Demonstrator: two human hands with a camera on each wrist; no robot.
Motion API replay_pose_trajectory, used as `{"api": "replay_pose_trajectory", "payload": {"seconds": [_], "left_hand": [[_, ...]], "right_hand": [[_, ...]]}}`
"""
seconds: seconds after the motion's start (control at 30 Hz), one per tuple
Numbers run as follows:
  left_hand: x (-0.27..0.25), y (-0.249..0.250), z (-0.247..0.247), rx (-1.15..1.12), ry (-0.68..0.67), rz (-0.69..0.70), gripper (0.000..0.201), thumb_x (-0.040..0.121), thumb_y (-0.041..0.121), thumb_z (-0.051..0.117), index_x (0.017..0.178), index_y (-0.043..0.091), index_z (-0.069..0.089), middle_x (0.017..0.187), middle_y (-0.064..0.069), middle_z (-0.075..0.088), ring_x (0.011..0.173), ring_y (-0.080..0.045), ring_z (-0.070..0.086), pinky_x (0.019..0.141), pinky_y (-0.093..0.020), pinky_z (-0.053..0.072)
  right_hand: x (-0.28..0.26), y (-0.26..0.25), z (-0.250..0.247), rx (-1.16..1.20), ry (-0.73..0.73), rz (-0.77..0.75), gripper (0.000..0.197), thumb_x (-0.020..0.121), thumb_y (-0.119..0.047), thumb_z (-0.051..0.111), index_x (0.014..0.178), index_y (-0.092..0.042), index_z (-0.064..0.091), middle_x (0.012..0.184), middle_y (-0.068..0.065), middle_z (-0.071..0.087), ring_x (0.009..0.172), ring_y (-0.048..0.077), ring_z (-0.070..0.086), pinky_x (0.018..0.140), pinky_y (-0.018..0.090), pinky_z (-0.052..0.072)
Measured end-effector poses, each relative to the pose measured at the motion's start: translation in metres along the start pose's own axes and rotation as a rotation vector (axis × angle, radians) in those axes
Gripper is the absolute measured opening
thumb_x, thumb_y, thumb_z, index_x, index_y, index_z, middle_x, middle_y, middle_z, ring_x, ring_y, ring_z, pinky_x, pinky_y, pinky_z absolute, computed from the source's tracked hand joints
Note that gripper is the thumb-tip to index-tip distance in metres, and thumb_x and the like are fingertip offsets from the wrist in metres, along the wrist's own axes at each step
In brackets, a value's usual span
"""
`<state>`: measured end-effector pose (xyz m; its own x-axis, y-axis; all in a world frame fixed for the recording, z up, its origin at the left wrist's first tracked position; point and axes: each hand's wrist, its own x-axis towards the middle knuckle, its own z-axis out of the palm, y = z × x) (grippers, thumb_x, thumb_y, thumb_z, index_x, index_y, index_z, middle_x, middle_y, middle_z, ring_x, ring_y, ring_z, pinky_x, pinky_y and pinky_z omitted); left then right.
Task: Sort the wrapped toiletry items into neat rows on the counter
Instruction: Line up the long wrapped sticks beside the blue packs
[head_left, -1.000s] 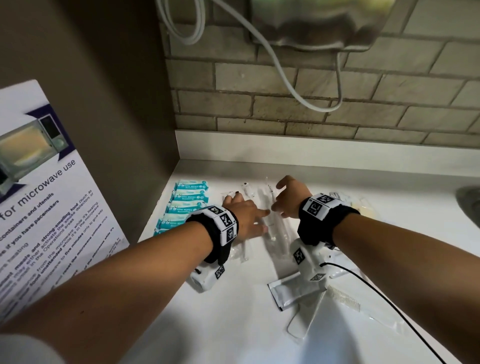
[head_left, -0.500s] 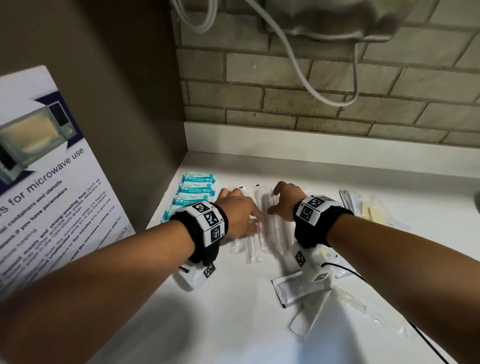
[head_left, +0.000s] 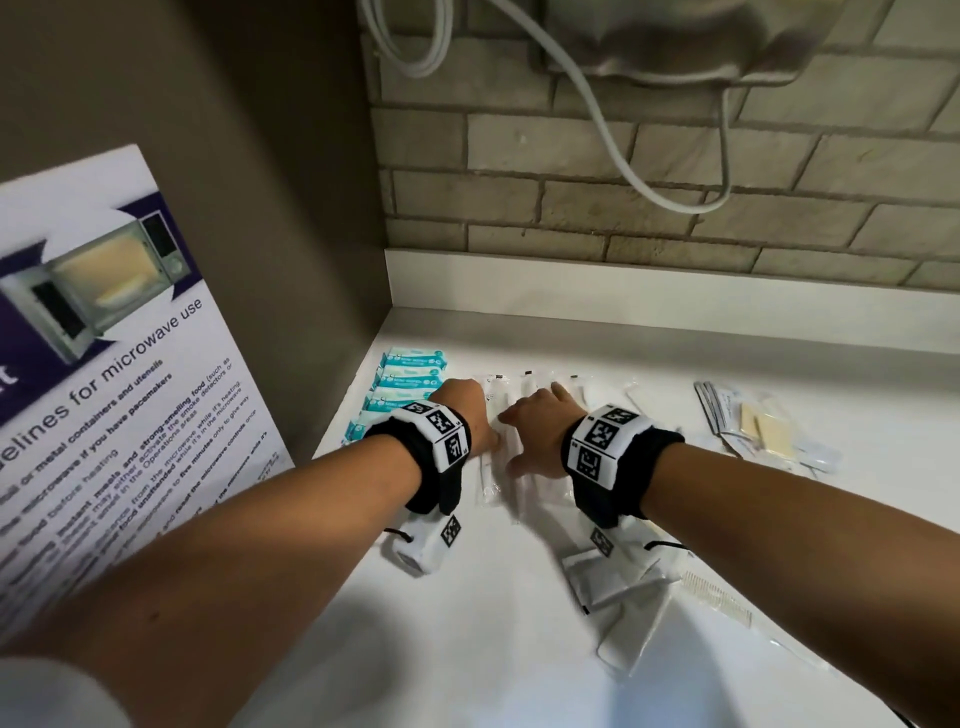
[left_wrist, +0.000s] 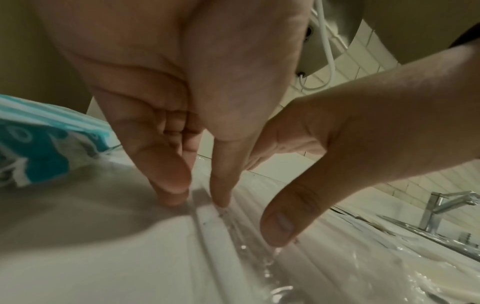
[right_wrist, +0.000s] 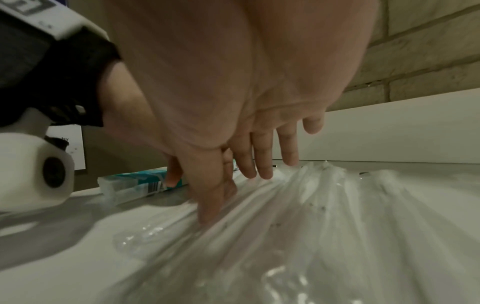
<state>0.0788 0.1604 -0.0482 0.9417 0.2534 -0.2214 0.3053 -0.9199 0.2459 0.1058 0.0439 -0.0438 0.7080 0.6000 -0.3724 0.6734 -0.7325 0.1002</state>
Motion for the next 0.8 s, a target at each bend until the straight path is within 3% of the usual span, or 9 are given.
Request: {"api": "replay_pose_trajectory", "payload": {"seconds": [0.07,0.17,0.3,0.37,0.43,0.5,0.57,0.67,0.8], "left_hand": [[0.001,0.0,-0.001,0.008,-0.019,-0.026,0.03,0.078,0.026,0.074,0.066,0.013,0.05,0.064,-0.002,0.054,0.068,-0.025,0.061,0.056,-0.026,0.045],[0.004,-0.002,-0.004,0.011,-0.025,-0.06,0.027,0.079,0.02,0.071,0.066,0.011,0.049,0.066,-0.004,0.053,0.067,-0.025,0.057,0.058,-0.027,0.043],[0.003,-0.003,-0.011,-0.045,-0.016,-0.068,0.03,0.077,0.024,0.071,0.061,0.01,0.049,0.063,-0.005,0.053,0.062,-0.024,0.055,0.054,-0.026,0.039],[0.001,-0.002,-0.015,-0.08,-0.018,-0.061,0.029,0.08,0.028,0.068,0.064,0.009,0.052,0.071,-0.011,0.06,0.07,-0.028,0.062,0.057,-0.026,0.04],[-0.001,-0.001,-0.018,-0.128,0.0,-0.045,0.023,0.083,0.027,0.063,0.093,0.006,0.062,0.099,-0.016,0.066,0.093,-0.032,0.065,0.067,-0.03,0.044],[0.0,-0.001,-0.017,-0.2,0.008,-0.047,0.04,0.087,0.022,0.059,0.125,0.012,0.049,0.111,-0.012,0.062,0.102,-0.031,0.06,0.079,-0.032,0.046],[-0.001,-0.001,-0.015,-0.267,0.011,-0.027,0.043,0.089,0.013,0.053,0.13,0.019,0.041,0.096,-0.007,0.058,0.09,-0.027,0.058,0.074,-0.03,0.045],[-0.003,-0.001,-0.013,-0.349,0.01,0.002,0.043,0.088,0.002,0.043,0.123,0.026,0.047,0.081,-0.004,0.054,0.071,-0.022,0.055,0.057,-0.027,0.043],[-0.005,-0.002,-0.004,-0.551,-0.035,0.006,0.063,0.085,-0.005,0.035,0.128,0.039,0.049,0.078,-0.01,0.06,0.063,-0.025,0.059,0.06,-0.034,0.055]], "right_hand": [[0.0,0.004,0.001,-0.01,0.006,0.003,0.071,0.085,-0.054,0.06,0.145,-0.022,0.04,0.146,0.003,0.046,0.141,0.027,0.03,0.121,0.048,0.008],[0.001,0.01,0.003,0.003,0.02,0.014,0.072,0.084,-0.056,0.06,0.144,-0.021,0.041,0.144,0.003,0.049,0.139,0.028,0.033,0.12,0.045,0.013],[0.0,0.016,0.004,0.082,0.072,0.011,0.072,0.085,-0.052,0.062,0.145,-0.02,0.039,0.129,0.007,0.06,0.131,0.03,0.043,0.118,0.041,0.021],[-0.003,0.018,0.002,0.145,0.087,0.013,0.072,0.087,-0.045,0.063,0.148,-0.023,0.033,0.121,0.007,0.064,0.129,0.029,0.045,0.117,0.039,0.022],[-0.007,0.02,-0.001,0.186,0.072,0.021,0.065,0.09,-0.041,0.061,0.147,-0.027,0.034,0.119,0.008,0.065,0.13,0.027,0.043,0.116,0.037,0.023],[-0.01,0.022,-0.003,0.204,0.052,0.033,0.056,0.093,-0.038,0.057,0.145,-0.03,0.039,0.128,0.008,0.061,0.134,0.026,0.038,0.115,0.036,0.024],[-0.013,0.023,-0.004,0.221,0.046,0.039,0.053,0.095,-0.036,0.054,0.145,-0.03,0.039,0.132,0.007,0.059,0.137,0.025,0.035,0.113,0.034,0.027],[-0.015,0.022,-0.005,0.223,0.044,0.024,0.057,0.096,-0.035,0.052,0.15,-0.028,0.032,0.133,0.007,0.059,0.138,0.025,0.032,0.113,0.032,0.025],[-0.01,0.022,-0.002,0.234,0.051,0.011,0.061,0.094,-0.038,0.053,0.15,-0.029,0.031,0.122,0.008,0.065,0.135,0.026,0.036,0.116,0.034,0.019]]}}
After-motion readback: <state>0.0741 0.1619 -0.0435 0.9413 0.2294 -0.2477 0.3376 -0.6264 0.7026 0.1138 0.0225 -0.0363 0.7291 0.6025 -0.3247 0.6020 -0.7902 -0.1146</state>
